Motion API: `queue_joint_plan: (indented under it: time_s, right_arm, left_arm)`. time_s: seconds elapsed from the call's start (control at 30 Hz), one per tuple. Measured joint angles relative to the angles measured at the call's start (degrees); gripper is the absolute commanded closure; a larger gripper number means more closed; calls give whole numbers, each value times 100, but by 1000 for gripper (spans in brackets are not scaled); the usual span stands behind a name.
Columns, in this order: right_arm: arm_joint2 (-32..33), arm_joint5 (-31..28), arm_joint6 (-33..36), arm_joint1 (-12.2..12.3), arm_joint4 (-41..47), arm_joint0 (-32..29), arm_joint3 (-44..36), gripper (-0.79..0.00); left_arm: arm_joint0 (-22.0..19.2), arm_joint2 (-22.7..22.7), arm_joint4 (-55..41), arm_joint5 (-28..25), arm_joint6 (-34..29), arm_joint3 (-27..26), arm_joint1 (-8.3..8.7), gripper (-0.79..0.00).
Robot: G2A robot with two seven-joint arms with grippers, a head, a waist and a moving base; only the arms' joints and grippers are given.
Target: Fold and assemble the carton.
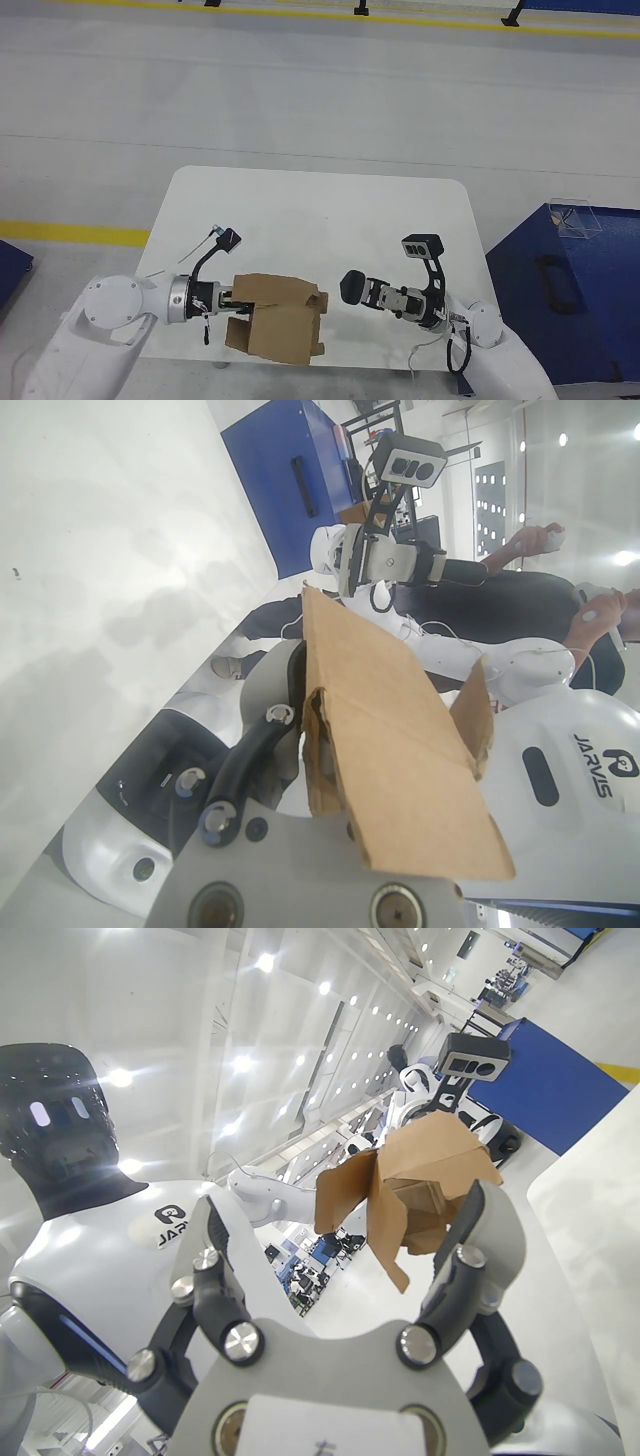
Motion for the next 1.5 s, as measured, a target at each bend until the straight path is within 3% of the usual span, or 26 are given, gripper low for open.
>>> queue_joint_plan:
  time_s: [0.07,0.23,0.43,1.0,1.17,1.33,1.5]
  right_arm:
    - [126,-165,-376,-6,-310,-54,-54,-785]
    - [296,-305,-1248,-23,-1210,-252,-266,-785]
    - [303,-17,-1542,-37,-1205,-343,-253,-785]
    - [306,-25,-1538,-36,-1211,-341,-256,-785]
    - [614,-11,-1919,-19,-1501,-369,-445,-785]
    - [833,120,-2420,-21,-2387,-335,-357,-785]
    - [550,222,-3171,-106,-3786,-253,-214,-785]
  left_arm:
    - [-139,-8,-690,592,-141,275,-20,0]
    - [-573,279,-2649,2366,331,1144,-164,0]
    - [-964,812,-3030,3861,922,1678,-269,0]
    - [-957,805,-3024,3801,912,1672,-267,0]
    - [-887,909,-2995,3816,1106,1515,-281,0]
    - [-718,938,-2903,3426,1323,1263,-287,0]
    - [-565,905,-2788,2973,1451,1038,-284,0]
